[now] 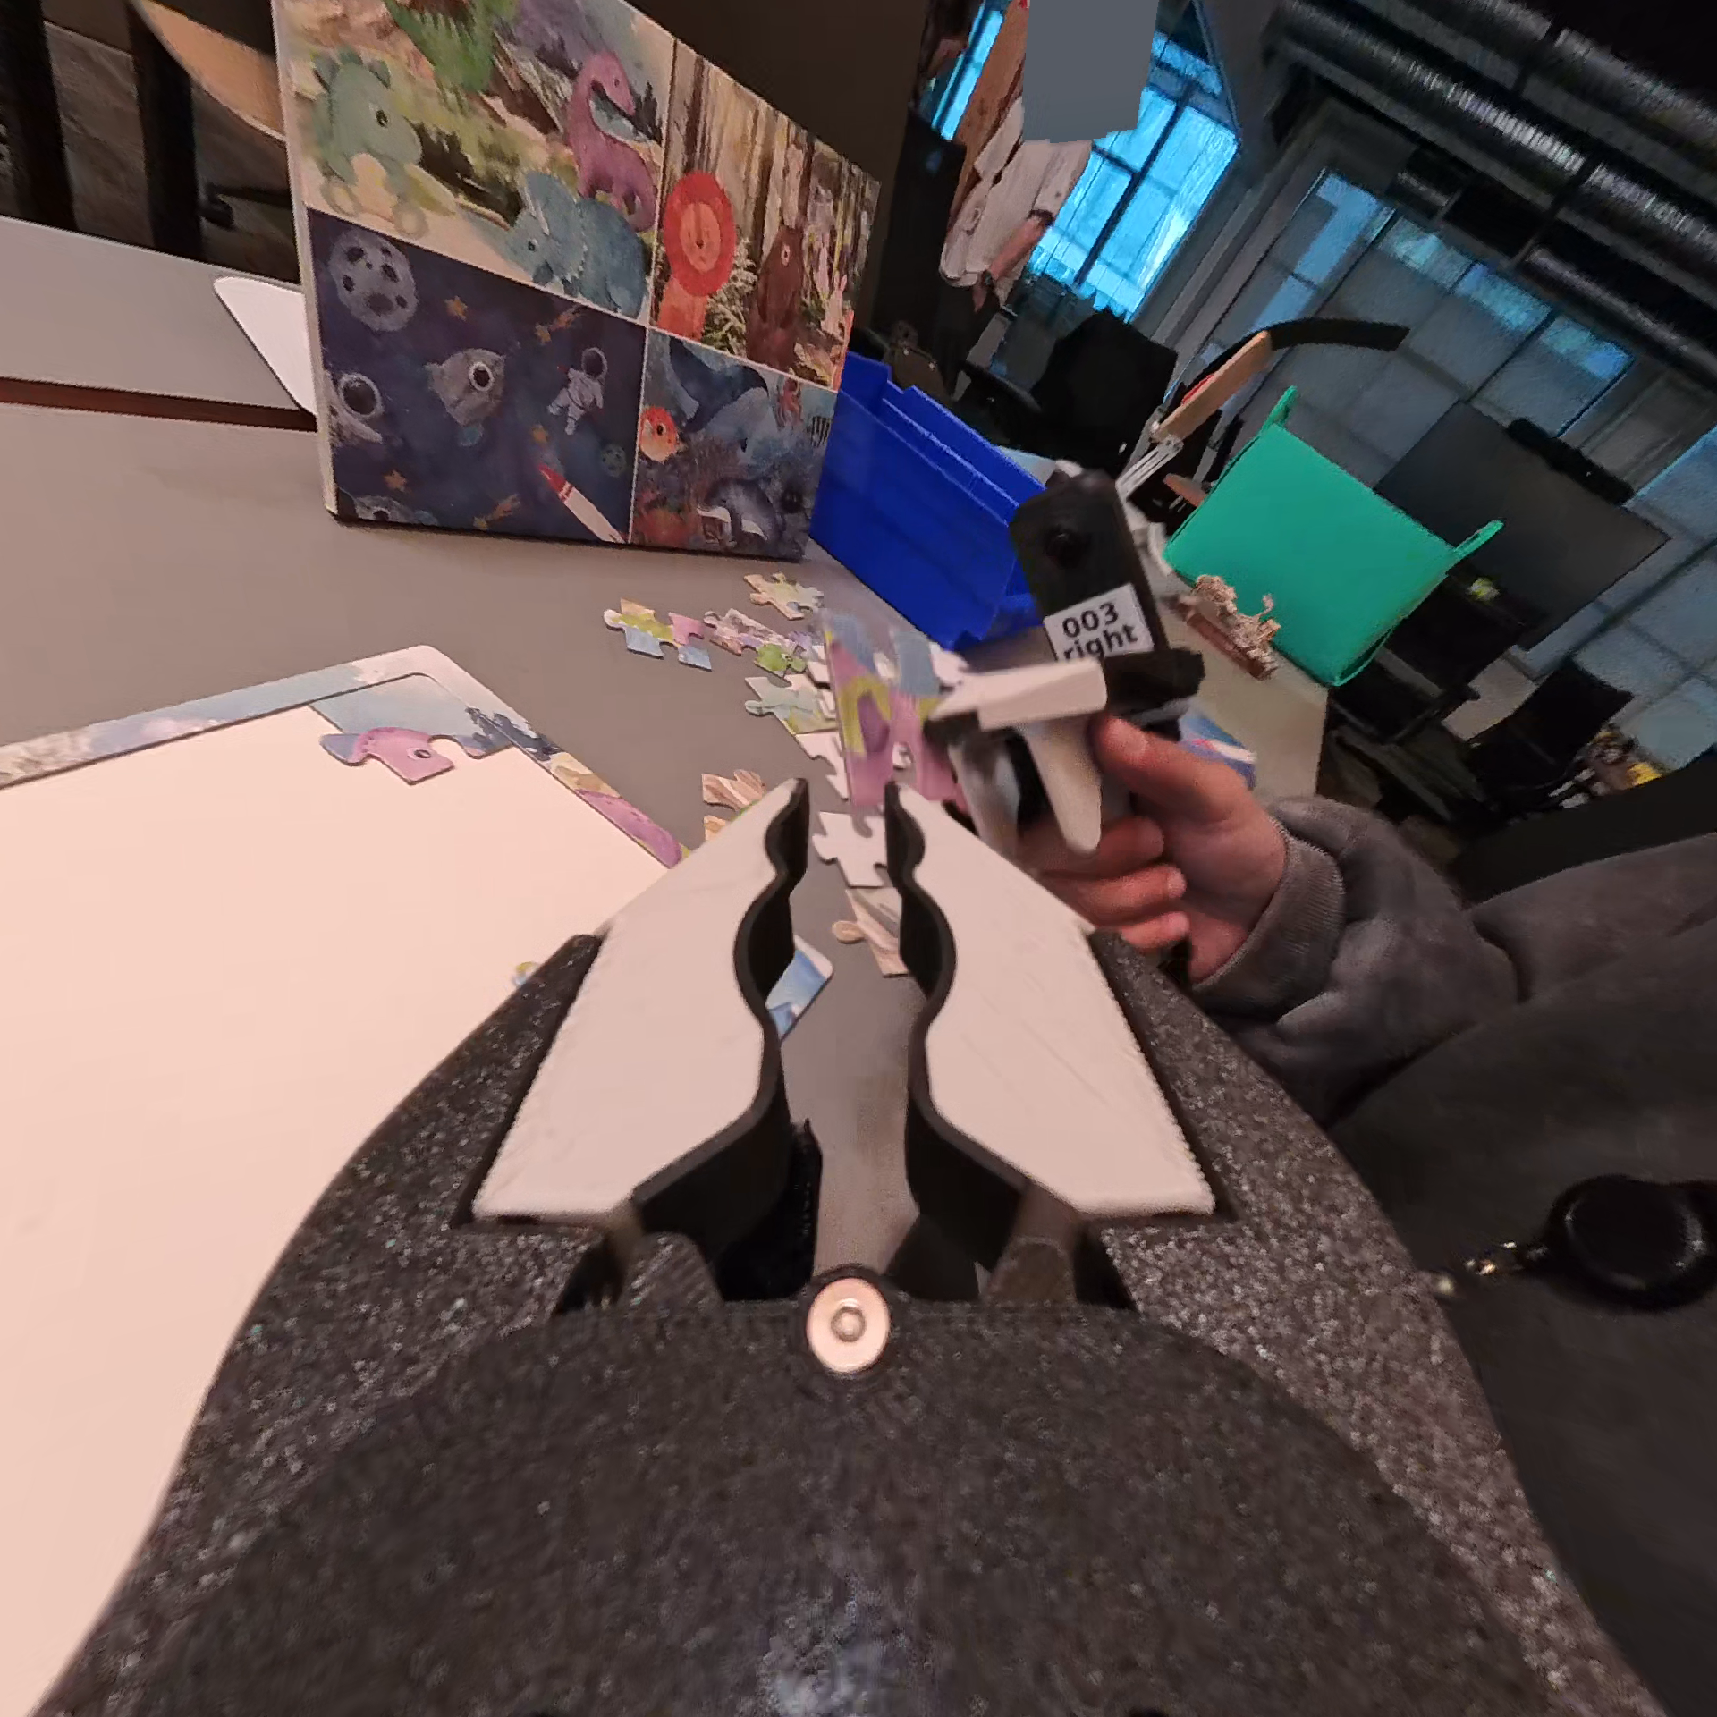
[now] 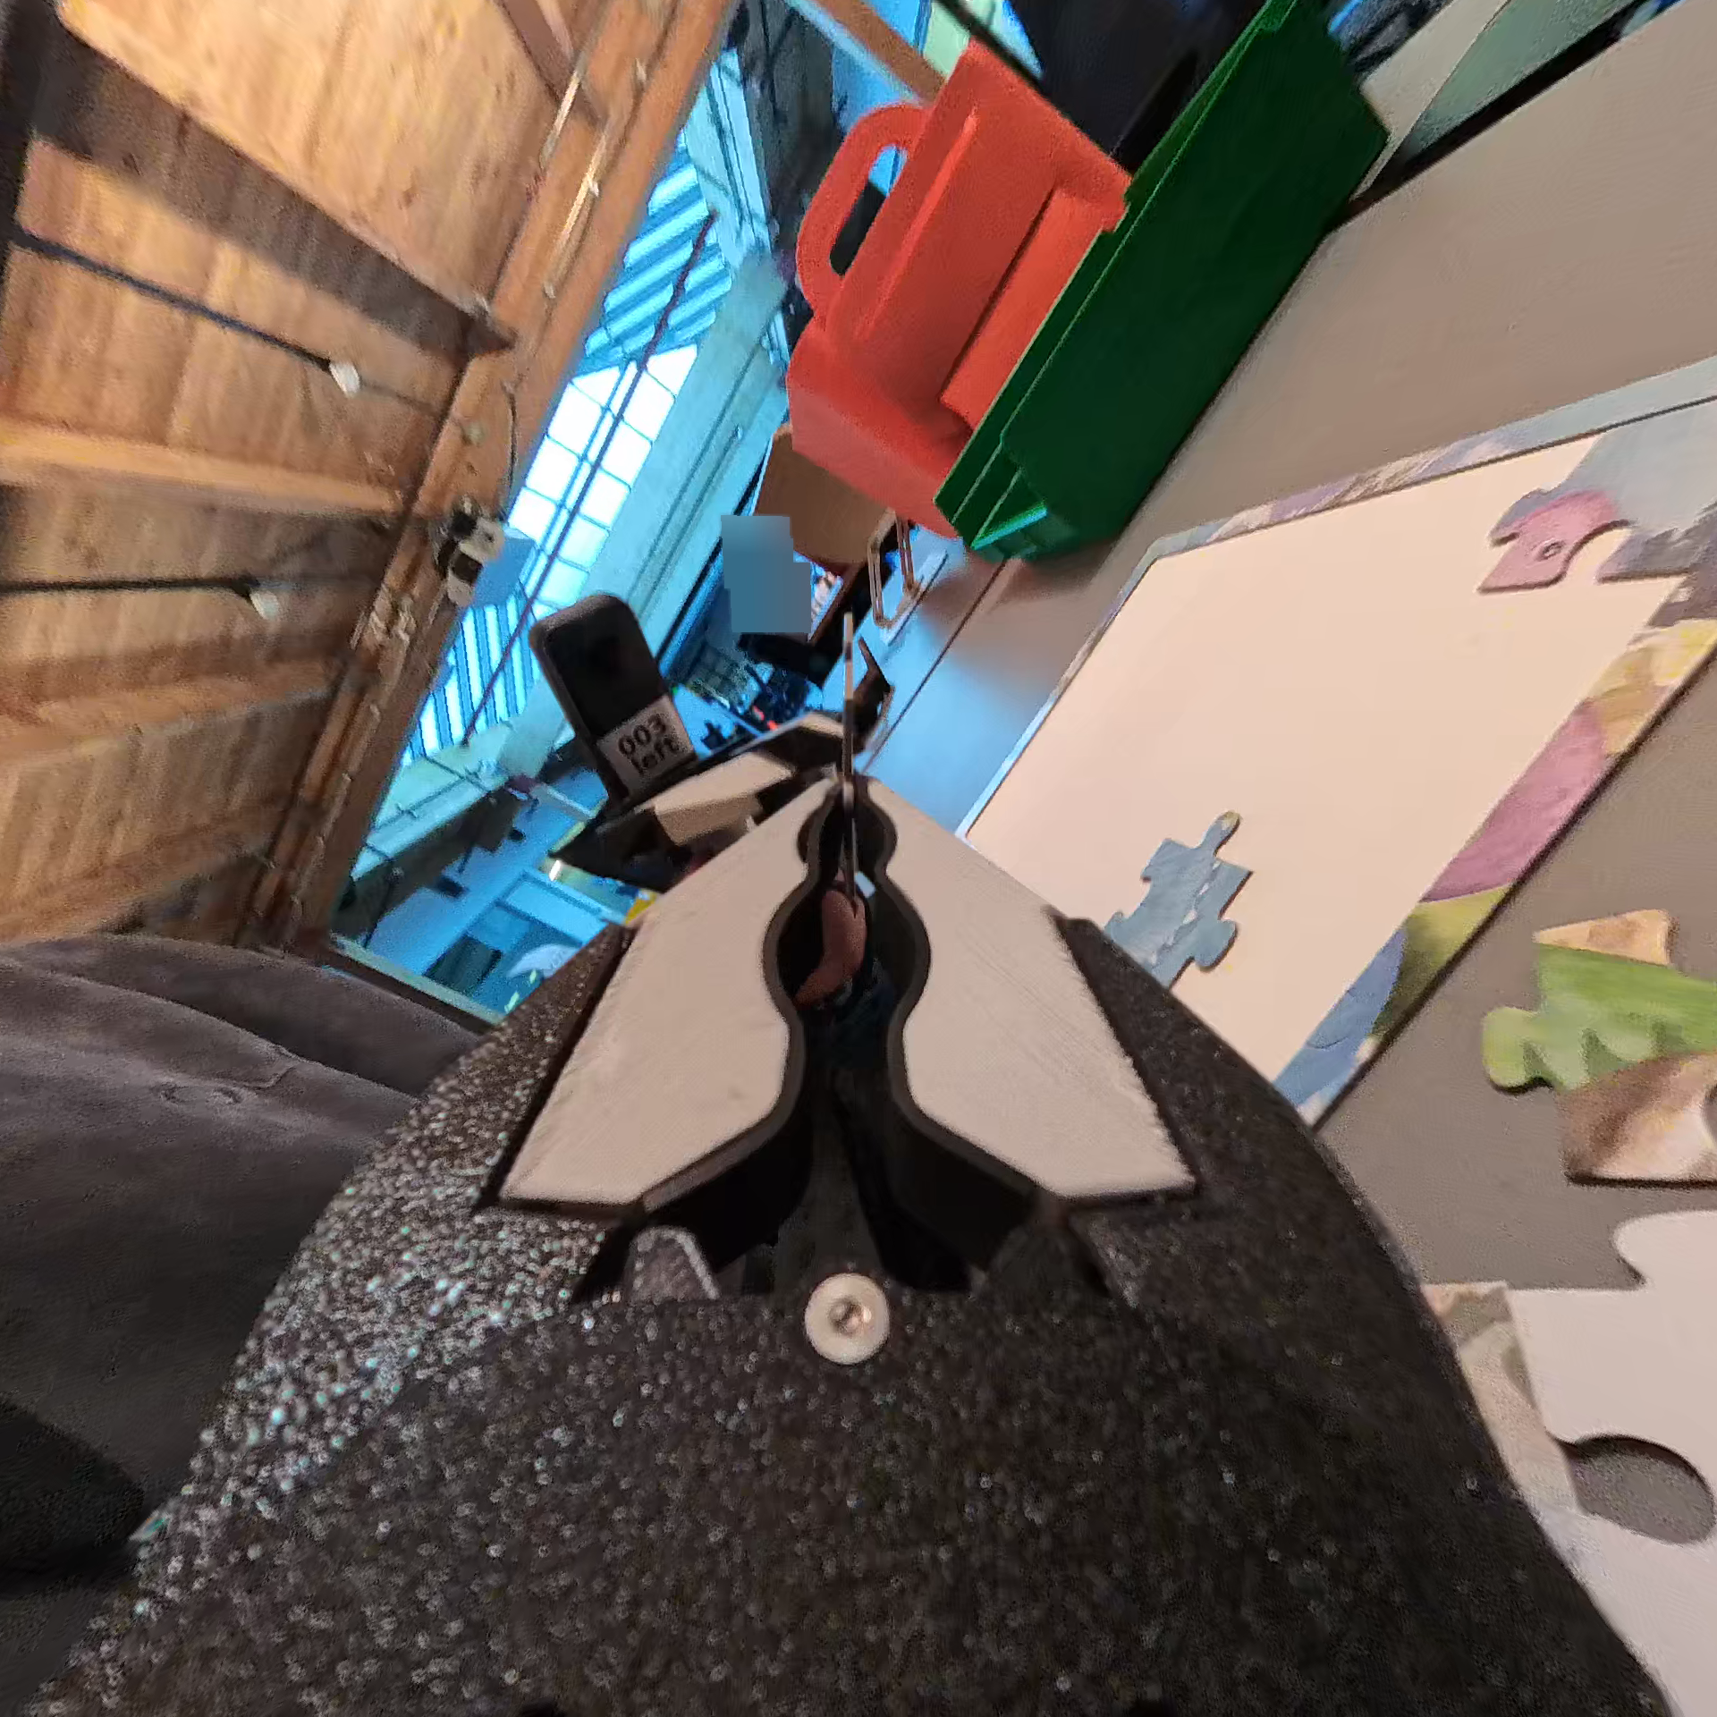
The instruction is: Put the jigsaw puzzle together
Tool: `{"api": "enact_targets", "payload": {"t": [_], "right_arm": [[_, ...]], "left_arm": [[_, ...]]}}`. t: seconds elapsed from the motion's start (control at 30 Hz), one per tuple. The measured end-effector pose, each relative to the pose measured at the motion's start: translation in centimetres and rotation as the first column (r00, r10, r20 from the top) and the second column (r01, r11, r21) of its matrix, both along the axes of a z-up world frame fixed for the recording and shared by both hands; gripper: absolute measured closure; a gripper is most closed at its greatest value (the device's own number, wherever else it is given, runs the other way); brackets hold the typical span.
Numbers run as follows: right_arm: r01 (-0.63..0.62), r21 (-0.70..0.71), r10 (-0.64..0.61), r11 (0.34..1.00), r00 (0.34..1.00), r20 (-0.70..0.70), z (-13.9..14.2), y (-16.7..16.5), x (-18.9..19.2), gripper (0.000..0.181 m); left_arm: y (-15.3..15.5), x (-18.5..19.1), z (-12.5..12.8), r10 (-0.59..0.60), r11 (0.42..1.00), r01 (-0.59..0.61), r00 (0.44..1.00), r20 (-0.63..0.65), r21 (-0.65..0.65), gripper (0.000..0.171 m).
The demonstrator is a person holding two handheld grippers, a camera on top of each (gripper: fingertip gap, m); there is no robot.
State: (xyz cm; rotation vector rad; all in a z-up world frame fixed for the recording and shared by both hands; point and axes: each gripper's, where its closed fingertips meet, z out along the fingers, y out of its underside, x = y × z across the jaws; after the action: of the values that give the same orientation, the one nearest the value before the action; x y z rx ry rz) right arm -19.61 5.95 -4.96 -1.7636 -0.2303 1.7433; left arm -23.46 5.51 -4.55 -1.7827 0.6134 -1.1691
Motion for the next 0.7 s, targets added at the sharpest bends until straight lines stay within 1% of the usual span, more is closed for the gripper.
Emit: {"api": "enact_targets", "payload": {"t": [0.1,0.2,0.23,0.33,0.43,0.5,0.6,0.7], "right_arm": [[-0.015,-0.003,0.015,1.000,1.000,-0.026,0.1,-0.2,0.3,0.180],[-0.051,0.009,0.051,0.999,0.999,0.010,-0.4,-1.1,-0.6,0.180],[-0.058,0.012,0.058,0.998,0.998,0.027,-0.7,-1.3,-0.9,0.180],[-0.109,0.024,0.107,0.994,0.992,0.063,-1.1,-2.3,-1.9,0.180],[-0.133,0.037,0.129,0.990,0.986,0.107,-1.6,-2.7,-2.5,0.180],[-0.126,0.038,0.122,0.991,0.988,0.092,-1.4,-2.6,-2.4,0.180],[-0.095,0.019,0.093,0.995,0.994,0.065,-1.4,-1.9,-1.7,0.180],[-0.084,0.001,0.084,0.996,0.996,0.030,-1.2,-1.6,-1.3,0.180]], "left_arm": [[-0.3,0.8,-1.2,-0.008,0.999,0.014,0.993,-0.117,0.050,0.156],[0.2,1.1,-1.1,0.024,0.996,-0.010,0.988,-0.152,0.090,0.159],[0.5,1.0,-0.8,0.033,0.995,-0.019,0.988,-0.149,0.095,0.158],[0.7,1.6,-0.2,0.009,0.996,0.002,0.992,-0.127,0.087,0.158],[0.6,2.4,-0.5,-0.017,0.995,0.033,0.986,-0.165,0.096,0.158],[0.7,2.2,-0.5,-0.008,0.995,0.024,0.985,-0.170,0.092,0.157],[0.7,1.3,-0.5,-0.006,0.999,0.013,0.991,-0.131,0.052,0.154],[-0.6,1.4,-0.8,-0.087,0.996,0.086,0.993,-0.081,-0.014,0.153]]}}
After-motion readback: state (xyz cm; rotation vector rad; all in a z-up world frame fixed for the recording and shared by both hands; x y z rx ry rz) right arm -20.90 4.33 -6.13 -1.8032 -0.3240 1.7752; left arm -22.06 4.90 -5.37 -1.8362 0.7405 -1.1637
